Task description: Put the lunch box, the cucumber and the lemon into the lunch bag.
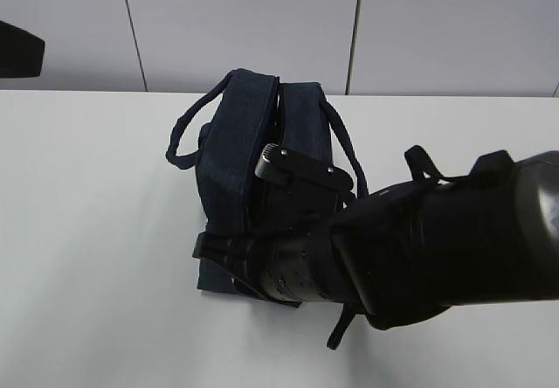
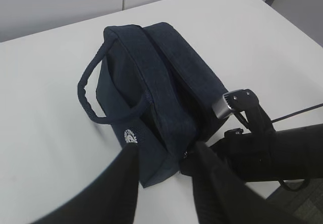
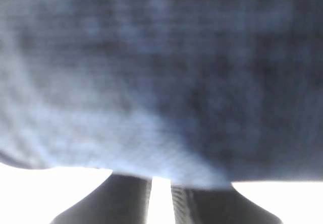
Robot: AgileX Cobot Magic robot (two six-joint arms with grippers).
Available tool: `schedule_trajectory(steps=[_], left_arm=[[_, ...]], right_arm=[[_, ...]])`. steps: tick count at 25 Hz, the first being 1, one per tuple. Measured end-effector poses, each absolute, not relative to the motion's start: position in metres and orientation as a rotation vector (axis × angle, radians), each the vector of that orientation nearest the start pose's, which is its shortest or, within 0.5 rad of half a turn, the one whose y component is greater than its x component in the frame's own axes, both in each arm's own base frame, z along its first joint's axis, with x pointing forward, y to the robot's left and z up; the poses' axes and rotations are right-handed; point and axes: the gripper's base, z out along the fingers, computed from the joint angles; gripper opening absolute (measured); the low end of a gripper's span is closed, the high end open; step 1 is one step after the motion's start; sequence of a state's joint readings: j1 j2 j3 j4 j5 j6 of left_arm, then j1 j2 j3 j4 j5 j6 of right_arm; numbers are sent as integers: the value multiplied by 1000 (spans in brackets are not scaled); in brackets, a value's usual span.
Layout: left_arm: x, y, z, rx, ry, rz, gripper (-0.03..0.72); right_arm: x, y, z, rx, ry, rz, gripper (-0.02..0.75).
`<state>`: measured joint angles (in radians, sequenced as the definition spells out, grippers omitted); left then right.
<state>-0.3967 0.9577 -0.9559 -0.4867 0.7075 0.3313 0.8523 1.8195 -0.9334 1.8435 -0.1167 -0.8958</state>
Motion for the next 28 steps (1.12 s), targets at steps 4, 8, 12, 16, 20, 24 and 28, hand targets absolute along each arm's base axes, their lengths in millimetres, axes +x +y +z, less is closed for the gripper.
schedule_trajectory(steps=[4, 8, 12, 16, 20, 24, 28], left_arm=[[164, -99, 373, 557, 2095, -592, 239], [164, -99, 373, 557, 2096, -592, 239], [164, -99, 373, 556, 2097, -597, 239], [164, -100, 372, 557, 2101, -603, 239], [163, -100, 372, 559, 2106, -606, 239], [163, -100, 372, 559, 2112, -619, 239], [162, -101, 372, 557, 2113, -630, 239]], right_arm=[[244, 263, 156, 177, 2509, 677, 94], [243, 265, 156, 167, 2516, 700, 94], [242, 266, 156, 161, 2522, 721, 202], [242, 266, 156, 223, 2524, 735, 306], [243, 265, 156, 285, 2523, 740, 323], [244, 263, 155, 373, 2513, 730, 327], [245, 262, 155, 409, 2504, 715, 315]])
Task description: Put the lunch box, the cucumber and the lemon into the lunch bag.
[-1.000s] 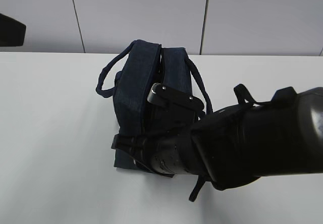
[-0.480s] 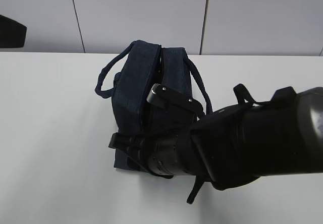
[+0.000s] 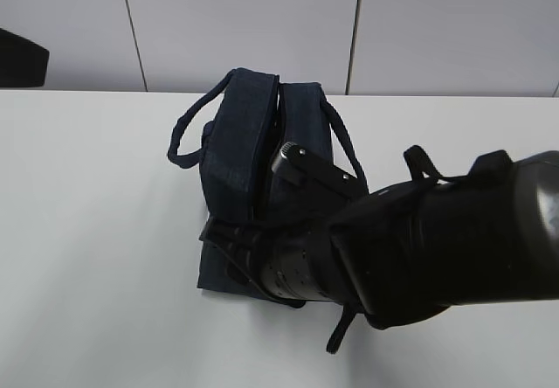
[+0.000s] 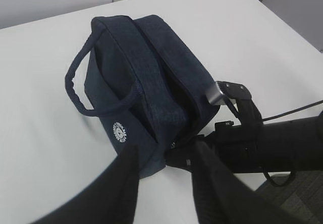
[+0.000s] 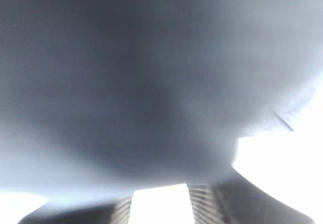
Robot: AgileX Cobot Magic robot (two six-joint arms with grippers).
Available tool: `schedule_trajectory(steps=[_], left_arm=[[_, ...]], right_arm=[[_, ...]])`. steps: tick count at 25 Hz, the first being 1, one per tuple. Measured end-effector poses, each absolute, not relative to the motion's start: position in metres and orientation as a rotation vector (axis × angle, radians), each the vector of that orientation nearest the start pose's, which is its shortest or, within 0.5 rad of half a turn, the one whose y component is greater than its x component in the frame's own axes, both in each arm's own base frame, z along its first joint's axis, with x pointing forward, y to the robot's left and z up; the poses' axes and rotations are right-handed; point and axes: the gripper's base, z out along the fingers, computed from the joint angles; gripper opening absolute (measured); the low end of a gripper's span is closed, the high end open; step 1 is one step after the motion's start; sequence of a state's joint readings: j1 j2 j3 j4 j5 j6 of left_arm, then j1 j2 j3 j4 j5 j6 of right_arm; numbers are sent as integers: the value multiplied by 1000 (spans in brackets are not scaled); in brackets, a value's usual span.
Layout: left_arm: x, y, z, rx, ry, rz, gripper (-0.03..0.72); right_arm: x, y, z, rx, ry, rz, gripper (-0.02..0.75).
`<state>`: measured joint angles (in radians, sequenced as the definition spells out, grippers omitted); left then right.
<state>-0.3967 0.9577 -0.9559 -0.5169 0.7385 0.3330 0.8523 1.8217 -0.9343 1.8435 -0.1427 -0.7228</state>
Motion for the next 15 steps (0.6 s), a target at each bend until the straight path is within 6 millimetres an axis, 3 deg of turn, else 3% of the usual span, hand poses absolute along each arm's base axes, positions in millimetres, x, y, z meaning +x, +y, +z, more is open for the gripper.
schedule_trajectory(steps=[15], left_arm=[[162, -101, 372, 562, 2112, -632, 239]], right_arm=[[244, 266, 141, 399, 2554, 728, 151]])
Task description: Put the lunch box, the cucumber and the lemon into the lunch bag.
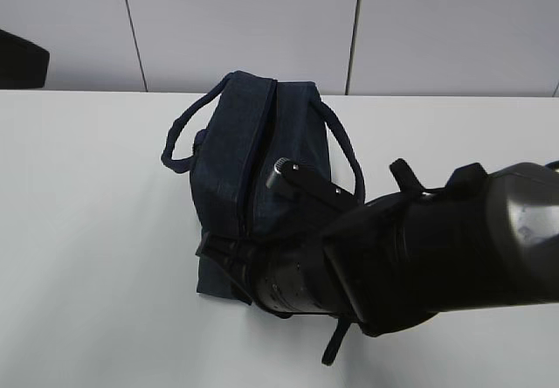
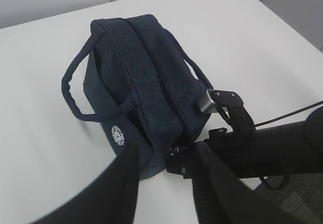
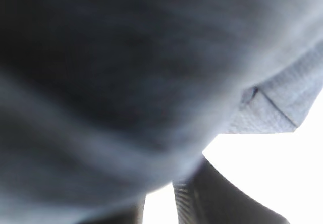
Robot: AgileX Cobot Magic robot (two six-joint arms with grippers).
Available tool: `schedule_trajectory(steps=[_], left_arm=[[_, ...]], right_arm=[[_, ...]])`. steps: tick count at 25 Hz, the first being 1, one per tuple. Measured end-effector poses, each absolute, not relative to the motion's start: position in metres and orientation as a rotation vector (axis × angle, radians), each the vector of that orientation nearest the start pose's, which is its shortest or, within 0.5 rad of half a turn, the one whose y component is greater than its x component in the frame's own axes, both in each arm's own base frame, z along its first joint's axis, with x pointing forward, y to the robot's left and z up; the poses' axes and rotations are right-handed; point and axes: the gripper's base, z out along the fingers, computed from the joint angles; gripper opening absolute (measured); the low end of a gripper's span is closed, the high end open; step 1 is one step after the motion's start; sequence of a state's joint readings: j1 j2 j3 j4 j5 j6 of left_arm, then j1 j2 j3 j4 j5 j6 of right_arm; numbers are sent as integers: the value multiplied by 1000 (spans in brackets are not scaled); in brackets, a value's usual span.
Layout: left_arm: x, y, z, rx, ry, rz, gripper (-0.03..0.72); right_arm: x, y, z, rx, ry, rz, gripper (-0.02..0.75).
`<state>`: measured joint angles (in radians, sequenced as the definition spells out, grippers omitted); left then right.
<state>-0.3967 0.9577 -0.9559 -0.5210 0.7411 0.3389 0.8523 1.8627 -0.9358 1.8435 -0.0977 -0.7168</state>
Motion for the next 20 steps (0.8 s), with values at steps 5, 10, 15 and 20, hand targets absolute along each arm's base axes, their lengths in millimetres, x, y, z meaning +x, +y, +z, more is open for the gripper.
schedule_trajectory(steps=[5, 10, 15, 20], left_arm=[[162, -101, 372, 567, 2114, -632, 239], [161, -101, 372, 572, 2117, -631, 239], [161, -101, 371, 573, 2118, -632, 239], [161, -101, 371, 573, 2118, -632, 239]], right_arm=[[244, 266, 141, 381, 2554, 720, 124], [245, 265, 141, 339, 2548, 692, 117], [246, 262, 147, 300, 2522, 654, 15], [248, 255, 166, 268, 2454, 610, 0]])
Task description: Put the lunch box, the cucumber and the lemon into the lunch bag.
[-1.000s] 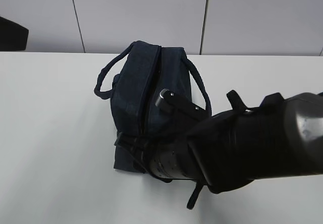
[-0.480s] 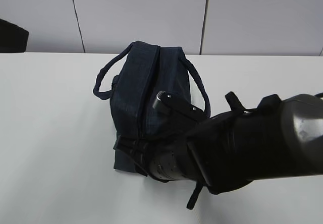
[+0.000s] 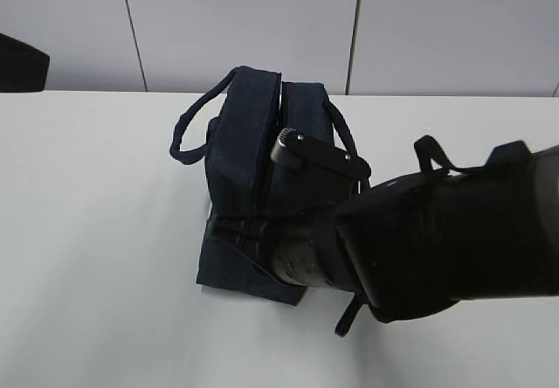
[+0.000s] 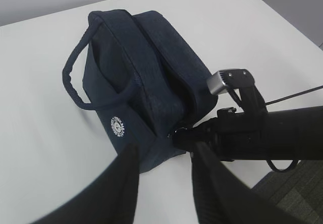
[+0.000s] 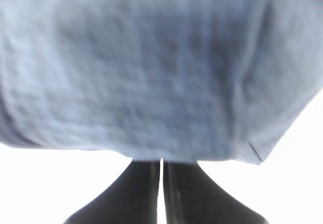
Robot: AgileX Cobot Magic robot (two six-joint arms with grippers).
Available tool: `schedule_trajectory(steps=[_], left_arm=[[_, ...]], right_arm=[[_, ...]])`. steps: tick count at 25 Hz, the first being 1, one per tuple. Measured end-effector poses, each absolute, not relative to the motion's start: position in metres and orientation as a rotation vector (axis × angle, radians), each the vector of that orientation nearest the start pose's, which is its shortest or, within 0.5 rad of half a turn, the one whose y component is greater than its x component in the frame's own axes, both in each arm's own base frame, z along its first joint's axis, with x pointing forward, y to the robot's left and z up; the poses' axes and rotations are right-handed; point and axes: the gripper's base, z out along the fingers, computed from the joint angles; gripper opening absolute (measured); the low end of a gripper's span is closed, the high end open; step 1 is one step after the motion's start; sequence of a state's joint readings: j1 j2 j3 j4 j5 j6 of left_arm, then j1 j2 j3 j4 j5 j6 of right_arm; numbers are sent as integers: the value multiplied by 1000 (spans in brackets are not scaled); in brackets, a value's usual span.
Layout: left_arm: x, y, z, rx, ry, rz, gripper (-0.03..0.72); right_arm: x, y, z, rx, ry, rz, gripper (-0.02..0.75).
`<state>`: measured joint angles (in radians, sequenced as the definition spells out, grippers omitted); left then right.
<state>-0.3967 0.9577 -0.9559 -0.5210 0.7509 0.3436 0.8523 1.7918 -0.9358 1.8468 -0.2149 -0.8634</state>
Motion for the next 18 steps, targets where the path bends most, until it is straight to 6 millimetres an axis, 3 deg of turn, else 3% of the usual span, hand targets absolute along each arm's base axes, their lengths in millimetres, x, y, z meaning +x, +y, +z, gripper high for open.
schedule_trajectory(steps=[10, 16, 18], left_arm=[[161, -101, 371, 575, 2121, -632, 239], [161, -101, 371, 578, 2126, -634, 239], [160, -101, 371, 582, 2130, -635, 239]], right_arm=[[244, 253, 167, 206, 2461, 609, 0], [234, 249, 156, 74, 2511, 594, 1], [232, 249, 155, -48, 2506, 572, 20]])
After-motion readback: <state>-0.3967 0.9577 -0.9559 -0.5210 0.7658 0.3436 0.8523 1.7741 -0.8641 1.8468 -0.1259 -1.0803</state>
